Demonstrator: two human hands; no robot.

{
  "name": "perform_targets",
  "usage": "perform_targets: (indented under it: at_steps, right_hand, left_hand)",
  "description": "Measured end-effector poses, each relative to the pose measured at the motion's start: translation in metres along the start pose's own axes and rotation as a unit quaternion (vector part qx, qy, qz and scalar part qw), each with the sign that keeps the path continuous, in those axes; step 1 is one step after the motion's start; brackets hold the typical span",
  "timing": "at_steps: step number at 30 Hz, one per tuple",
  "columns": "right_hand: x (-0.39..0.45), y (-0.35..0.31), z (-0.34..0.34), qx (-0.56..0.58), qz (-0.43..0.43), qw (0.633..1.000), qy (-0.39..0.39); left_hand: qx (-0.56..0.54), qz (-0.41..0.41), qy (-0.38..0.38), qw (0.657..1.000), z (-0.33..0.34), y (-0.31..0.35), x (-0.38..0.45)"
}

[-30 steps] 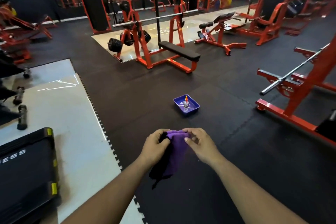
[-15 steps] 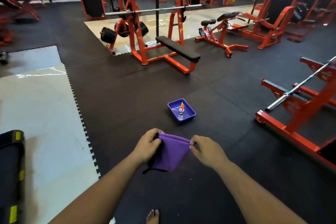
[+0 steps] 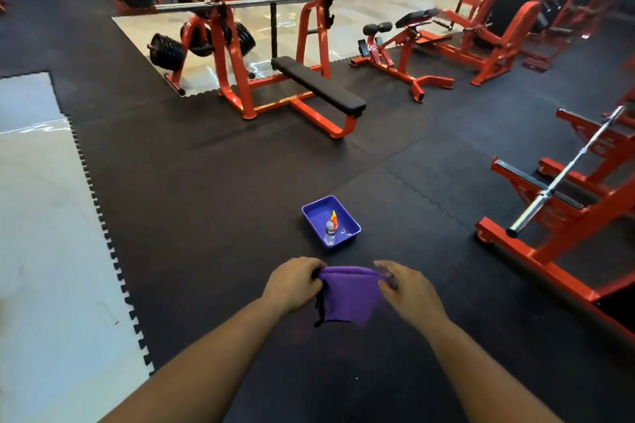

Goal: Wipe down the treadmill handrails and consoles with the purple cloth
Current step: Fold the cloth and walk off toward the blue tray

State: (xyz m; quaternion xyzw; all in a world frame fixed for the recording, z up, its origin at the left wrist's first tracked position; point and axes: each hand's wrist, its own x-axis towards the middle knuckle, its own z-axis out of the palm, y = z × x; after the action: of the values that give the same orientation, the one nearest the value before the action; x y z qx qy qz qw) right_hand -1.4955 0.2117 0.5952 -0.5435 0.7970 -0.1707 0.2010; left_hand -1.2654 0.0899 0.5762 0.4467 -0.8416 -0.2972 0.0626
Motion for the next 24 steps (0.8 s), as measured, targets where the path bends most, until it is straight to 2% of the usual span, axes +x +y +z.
perform_targets:
  at_steps: [5, 13, 24]
  right_hand:
    - [0.075, 0.029, -0.002, -0.029, 0.015, 0.999, -0.031]
    - [0.232, 0.082, -0.023, 0.023, 0.02, 0.998, -0.051]
    - [0.411, 0.116, -0.036, -0.019, 0.003, 0.993, -0.118]
  left_hand:
    - [0.066, 0.01, -0.017, 0.998, -0.001, 0.0, 0.085]
    - [0.139, -0.006, -0.051, 0.989, -0.01, 0.014, 0.238]
    - [0.093, -0.085, -0.088, 0.988, 0.005, 0.001, 0.396]
